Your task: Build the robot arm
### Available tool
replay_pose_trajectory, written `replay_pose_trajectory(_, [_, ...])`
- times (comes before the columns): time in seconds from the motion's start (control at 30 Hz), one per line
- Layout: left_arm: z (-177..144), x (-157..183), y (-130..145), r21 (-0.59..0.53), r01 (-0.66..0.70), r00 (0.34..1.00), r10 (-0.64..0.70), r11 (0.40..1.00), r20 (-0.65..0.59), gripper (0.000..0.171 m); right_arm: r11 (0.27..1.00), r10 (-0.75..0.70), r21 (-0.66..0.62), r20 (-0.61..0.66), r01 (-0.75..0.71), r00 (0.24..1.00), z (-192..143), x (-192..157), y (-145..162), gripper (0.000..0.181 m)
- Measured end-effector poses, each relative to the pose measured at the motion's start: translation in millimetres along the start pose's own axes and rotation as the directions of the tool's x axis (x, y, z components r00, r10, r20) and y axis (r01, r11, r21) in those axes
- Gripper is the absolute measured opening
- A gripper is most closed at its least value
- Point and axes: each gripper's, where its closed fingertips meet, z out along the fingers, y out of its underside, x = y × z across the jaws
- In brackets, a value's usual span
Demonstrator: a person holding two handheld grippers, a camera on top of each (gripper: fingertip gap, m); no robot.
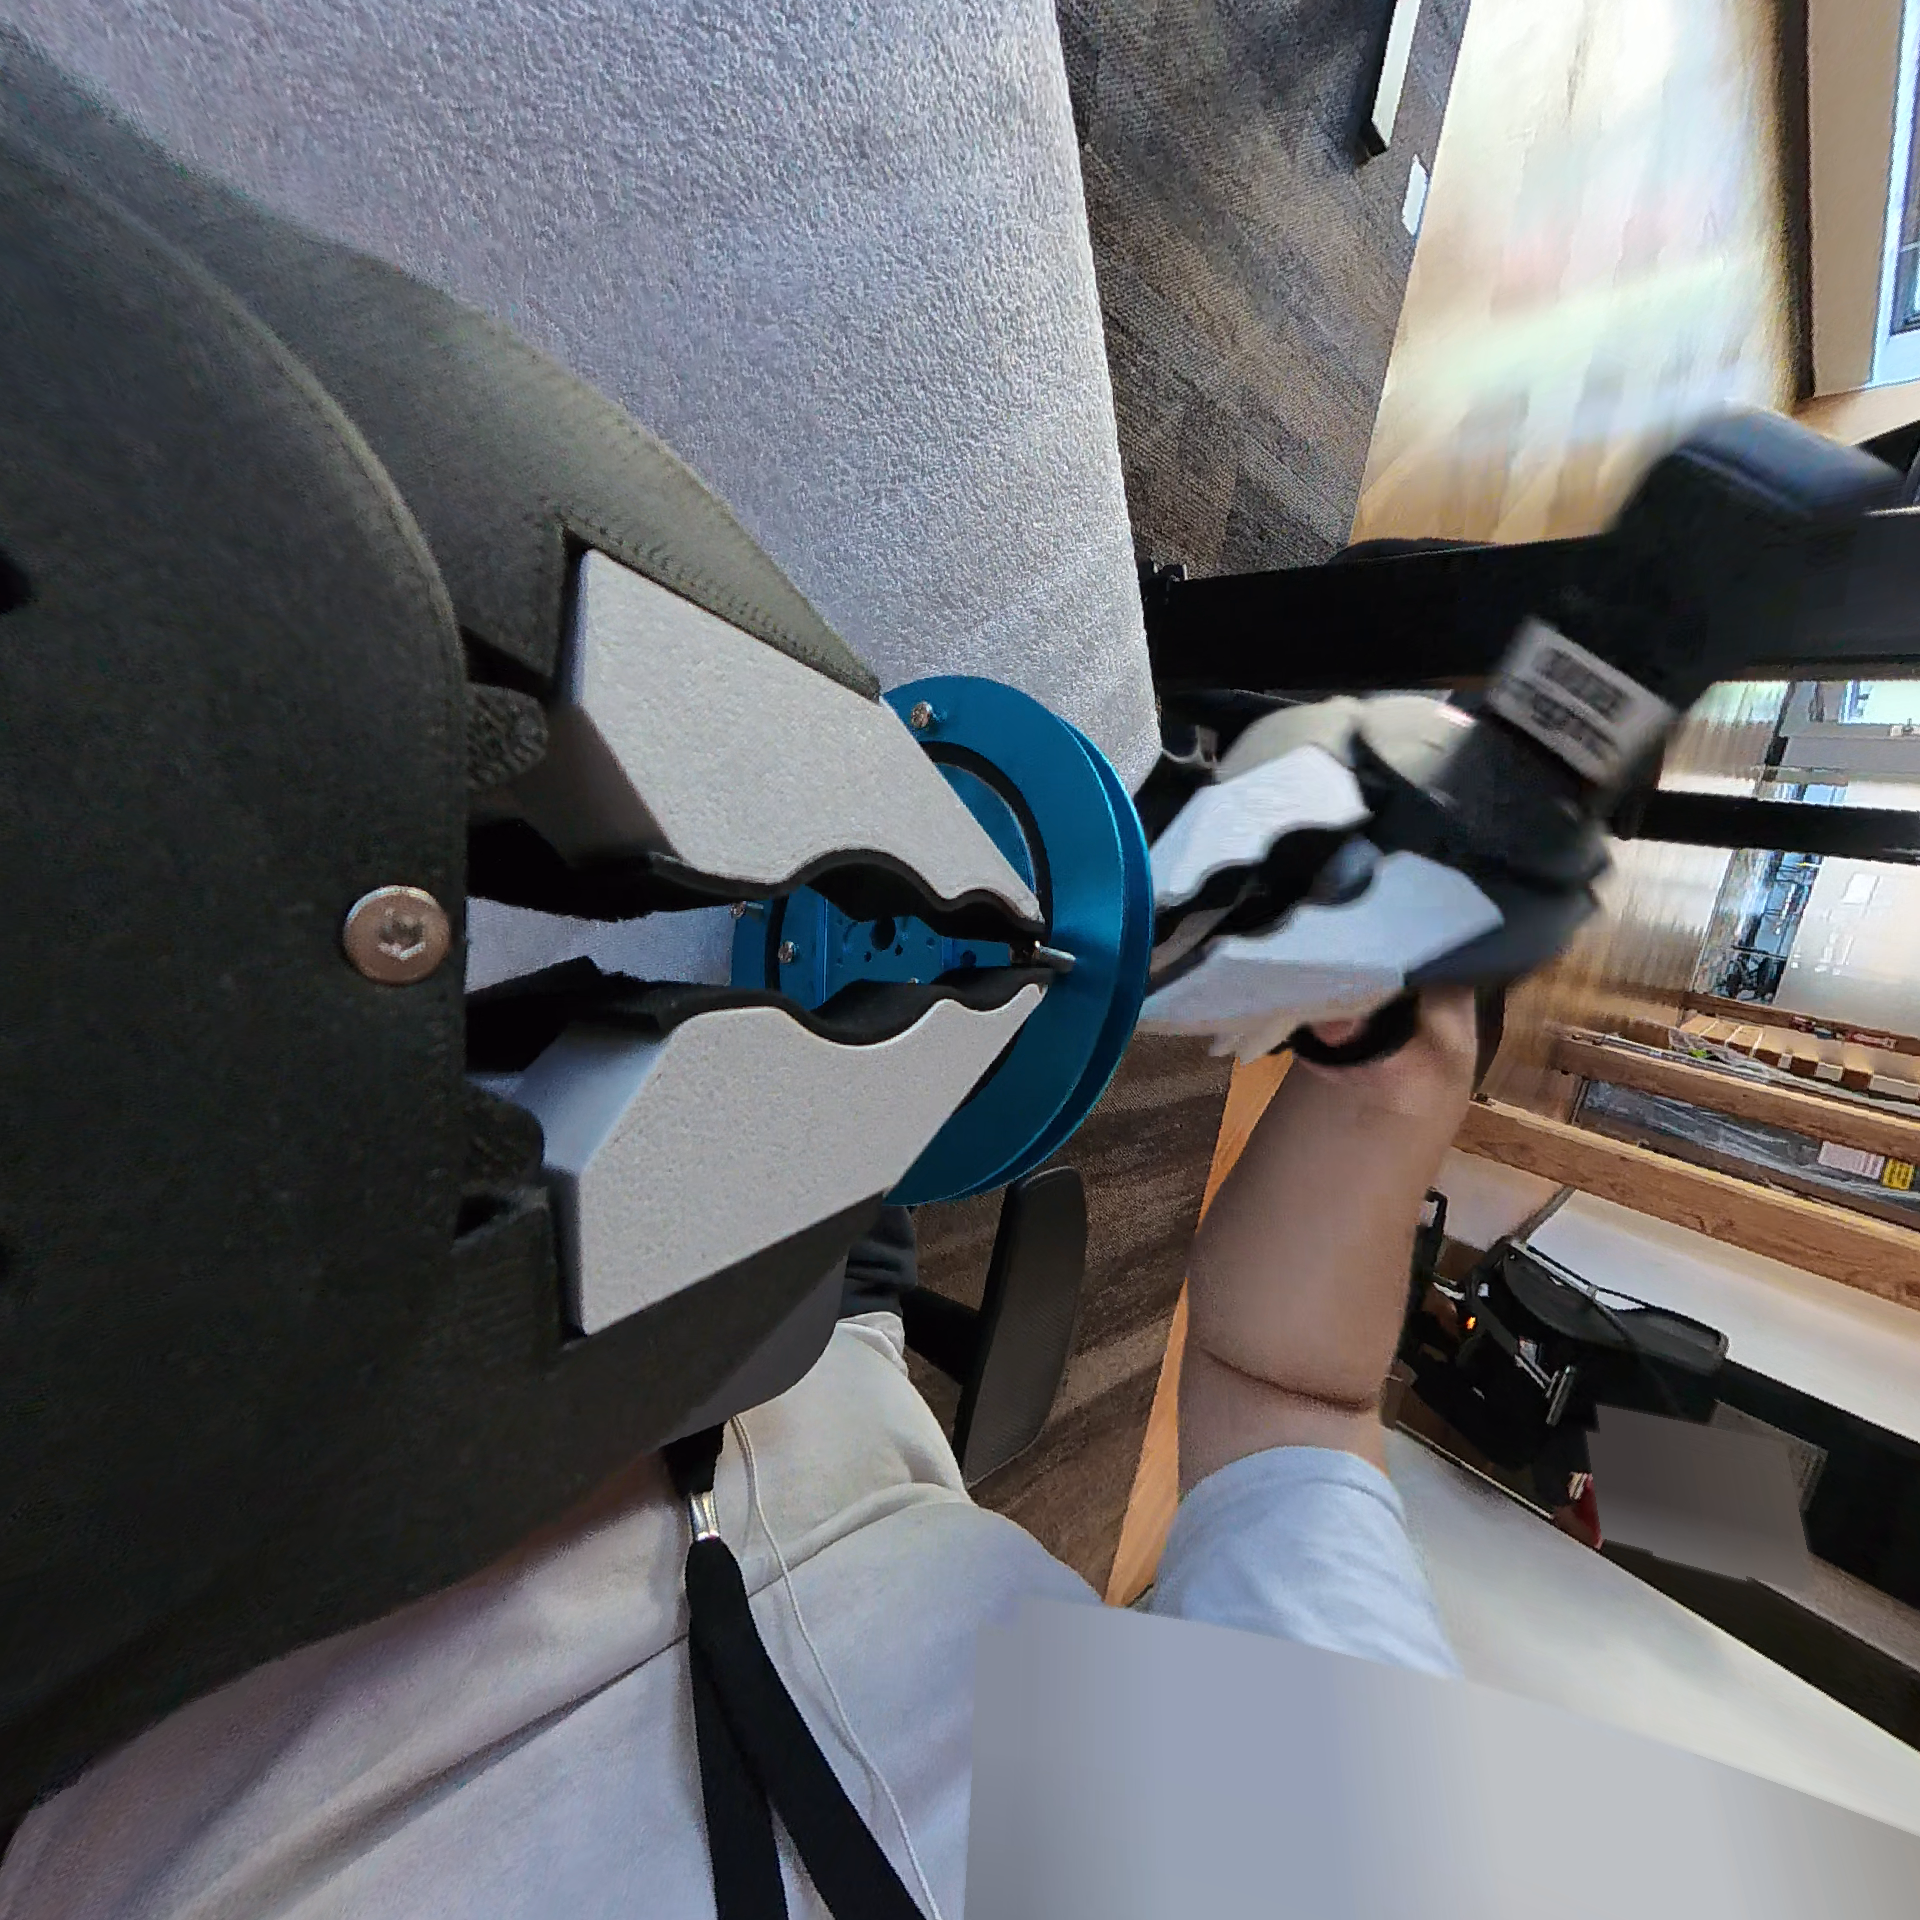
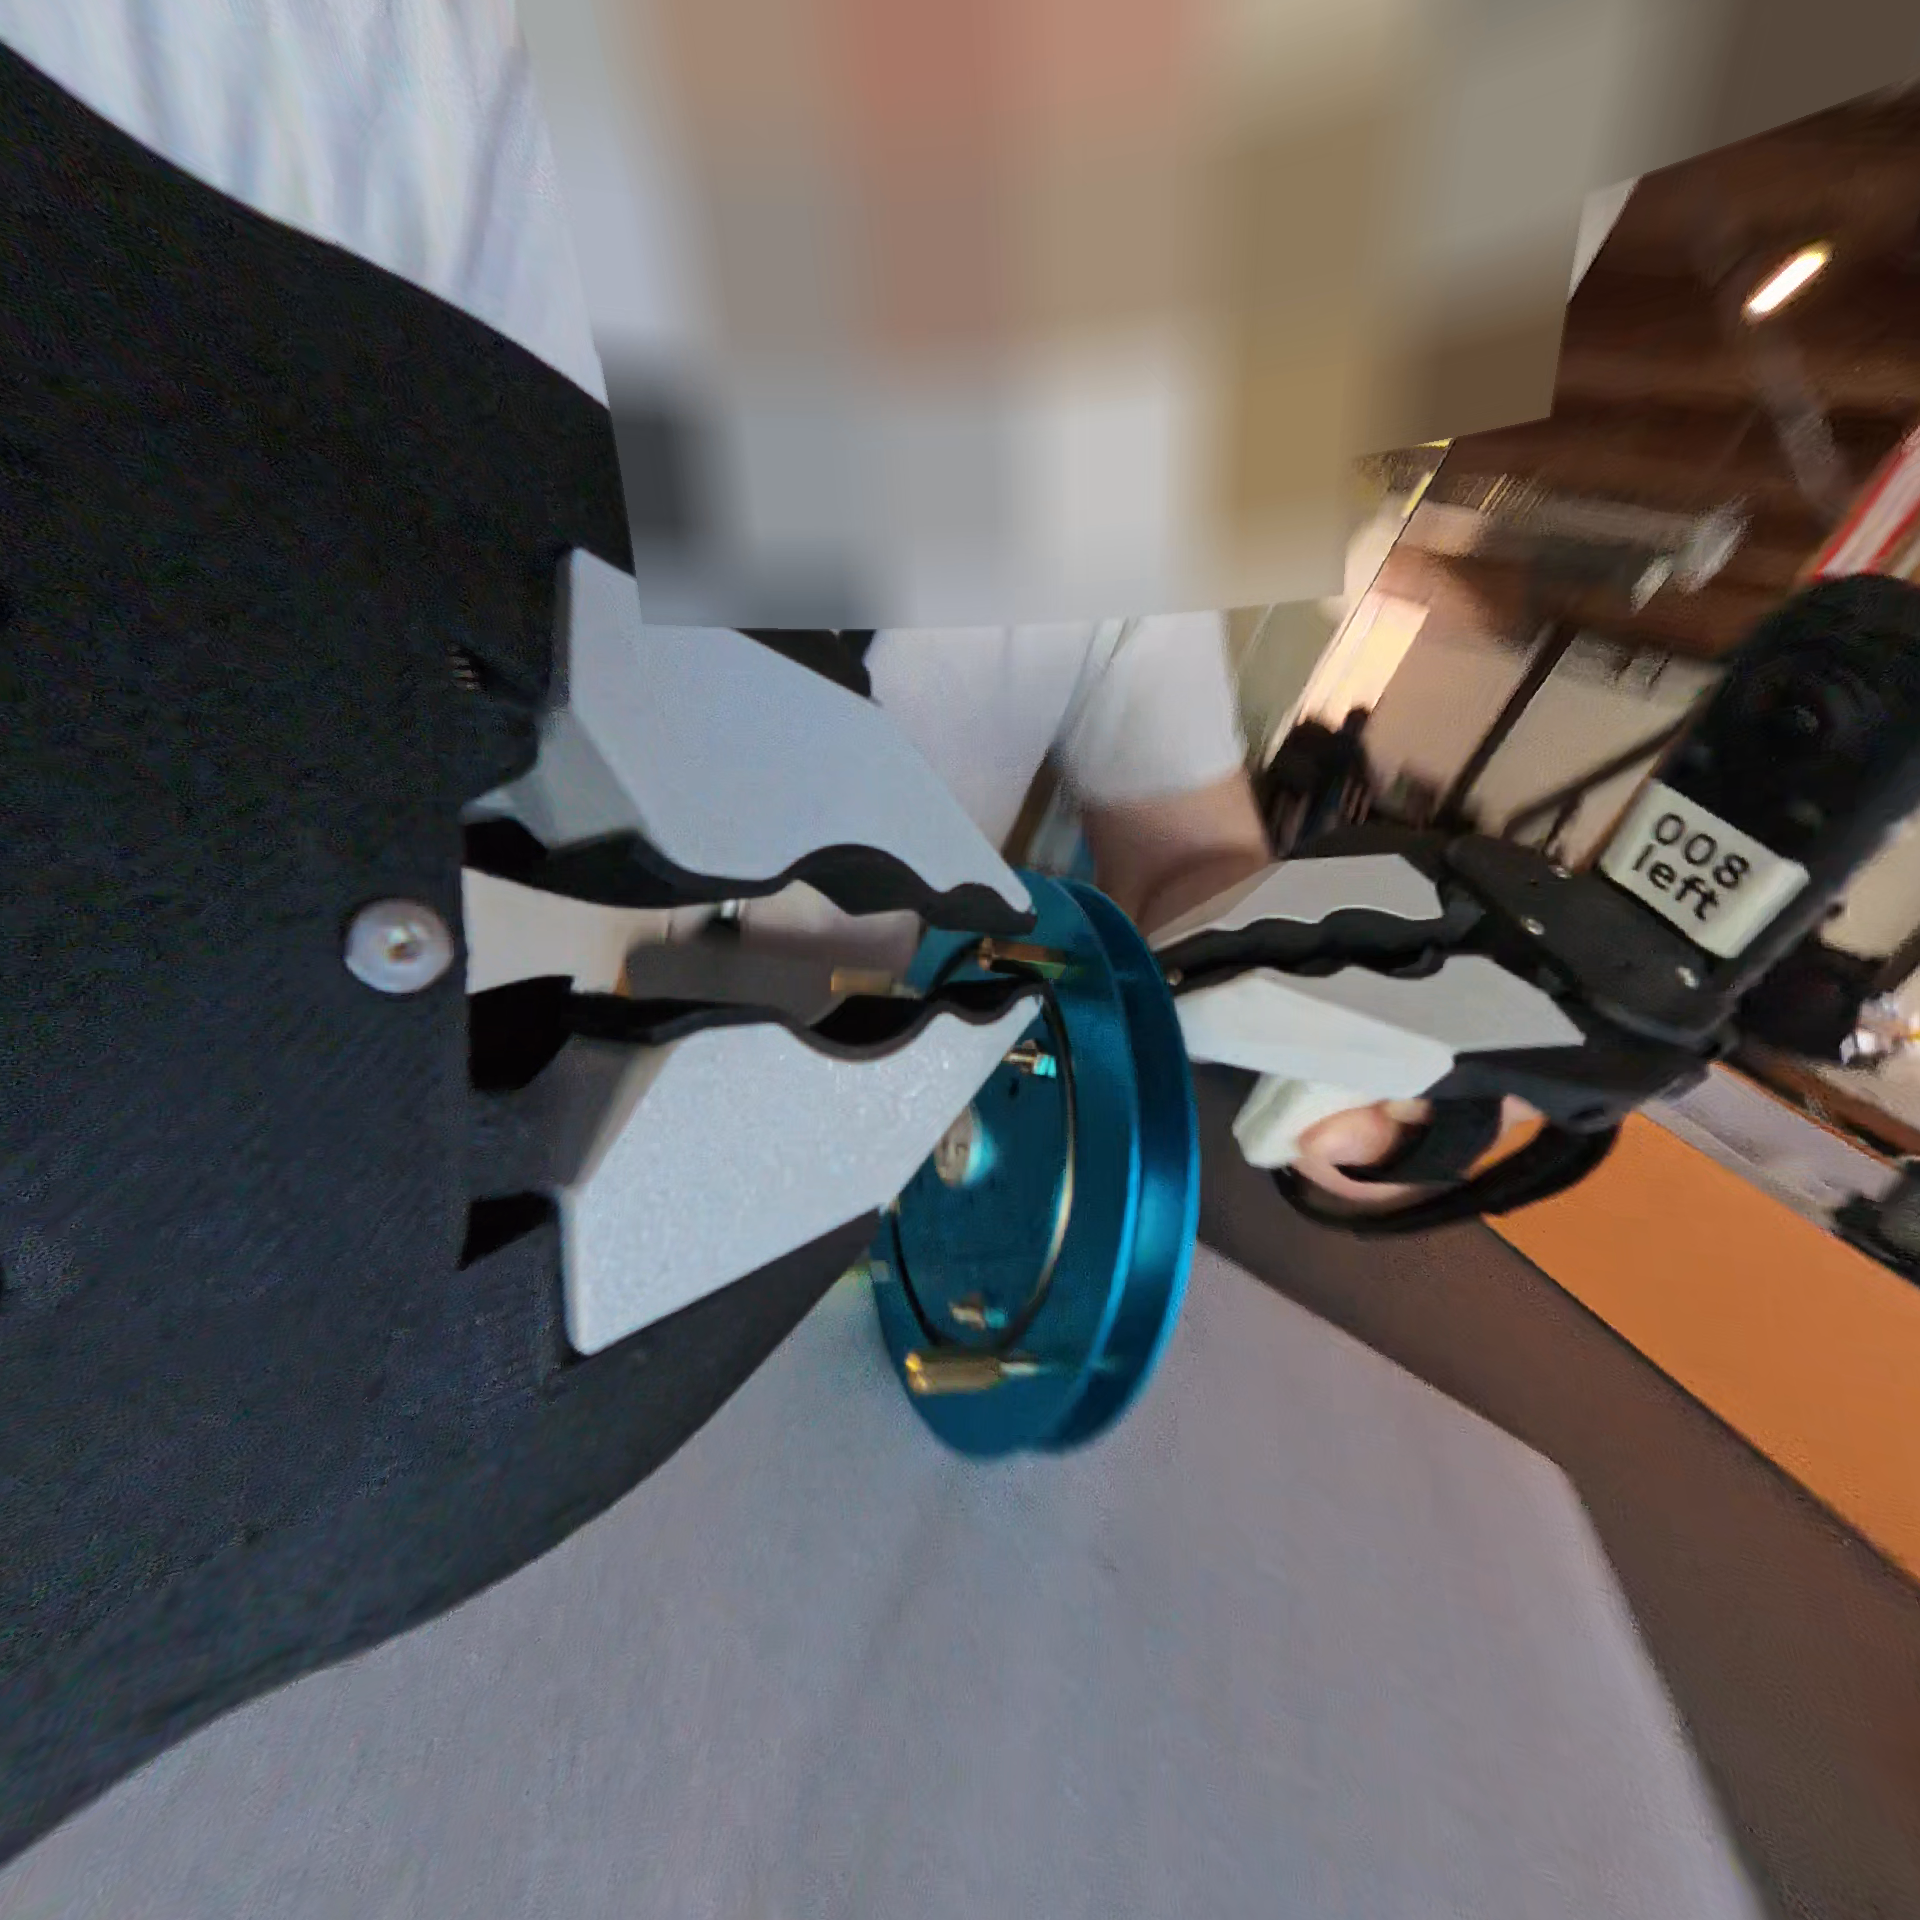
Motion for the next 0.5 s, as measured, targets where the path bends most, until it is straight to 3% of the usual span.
replay_pose_trajectory(0.03, [0.1, -0.5, -0.1, 0.002, 0.011, 1.000, -0.011, 1.000, 0.001, 0.004, 0.983, -0.185, -0.004, -0.122, 0.186, 0.975, -2.0, 1.6, -2.7, 0.016])
replay_pose_trajectory(0.07, [0.1, -0.9, -0.2, 0.004, 0.023, 1.000, -0.023, 1.000, 0.001, 0.004, 0.929, -0.361, -0.017, -0.254, 0.369, 0.897, -5.0, 2.2, -8.2, 0.029])
replay_pose_trajectory(0.1, [0.0, -1.4, -0.3, 0.006, 0.034, 0.999, -0.034, 0.999, 0.001, 0.004, 0.844, -0.520, -0.066, -0.343, 0.532, 0.782, -6.4, -2.9, -9.2, 0.029])
replay_pose_trajectory(0.17, [-0.4, -1.9, -0.9, 0.013, 0.054, 0.999, -0.054, 0.998, -0.001, 0.004, 0.636, -0.736, -0.234, -0.472, 0.736, 0.486, -6.6, -8.3, -8.2, 0.021])
replay_pose_trajectory(0.23, [0.0, -1.6, -0.8, 0.015, 0.065, 0.998, -0.065, 0.998, -0.006, 0.004, 0.461, -0.826, -0.463, -0.535, 0.757, 0.176, -8.5, 1.1, -7.9, 0.020])
replay_pose_trajectory(0.27, [0.4, -1.7, -0.9, 0.016, 0.068, 0.998, -0.068, 0.998, -0.006, 0.004, 0.395, -0.848, -0.559, -0.528, 0.729, 0.055, -8.4, 7.0, -7.1, 0.020])
replay_pose_trajectory(0.33, [1.9, -1.1, -0.9, 0.014, 0.069, 0.998, -0.069, 0.997, -0.007, 0.004, 0.326, -0.859, -0.680, -0.503, 0.656, -0.095, -7.9, 16.7, -6.2, 0.004])
replay_pose_trajectory(0.37, [1.2, -1.8, -1.1, 0.014, 0.066, 0.998, -0.066, 0.998, -0.002, 0.004, 0.298, -0.857, -0.703, -0.496, 0.646, -0.144, -7.4, 15.6, -7.8, 0.003])
replay_pose_trajectory(0.4, [0.6, -1.3, -0.6, 0.009, 0.063, 0.998, -0.063, 0.998, -0.006, 0.004, 0.302, -0.860, -0.704, -0.493, 0.642, -0.136, -6.2, 14.9, -6.9, 0.003])
replay_pose_trajectory(0.43, [0.1, -1.0, -0.2, 0.008, 0.058, 0.998, -0.058, 0.998, -0.006, 0.004, 0.360, -0.854, -0.670, -0.517, 0.650, -0.060, -5.1, 14.8, -6.1, 0.003])
replay_pose_trajectory(0.47, [-0.1, -1.6, 0.0, 0.006, 0.046, 0.999, -0.046, 0.999, 0.002, 0.004, 0.458, -0.831, -0.599, -0.551, 0.657, 0.077, -4.5, 15.6, -5.5, 0.003])
replay_pose_trajectory(0.5, [-0.1, -2.5, -0.1, 0.003, 0.034, 0.999, -0.034, 0.999, 0.010, 0.004, 0.587, -0.775, -0.499, -0.573, 0.637, 0.266, -3.9, 17.1, -4.2, 0.004])
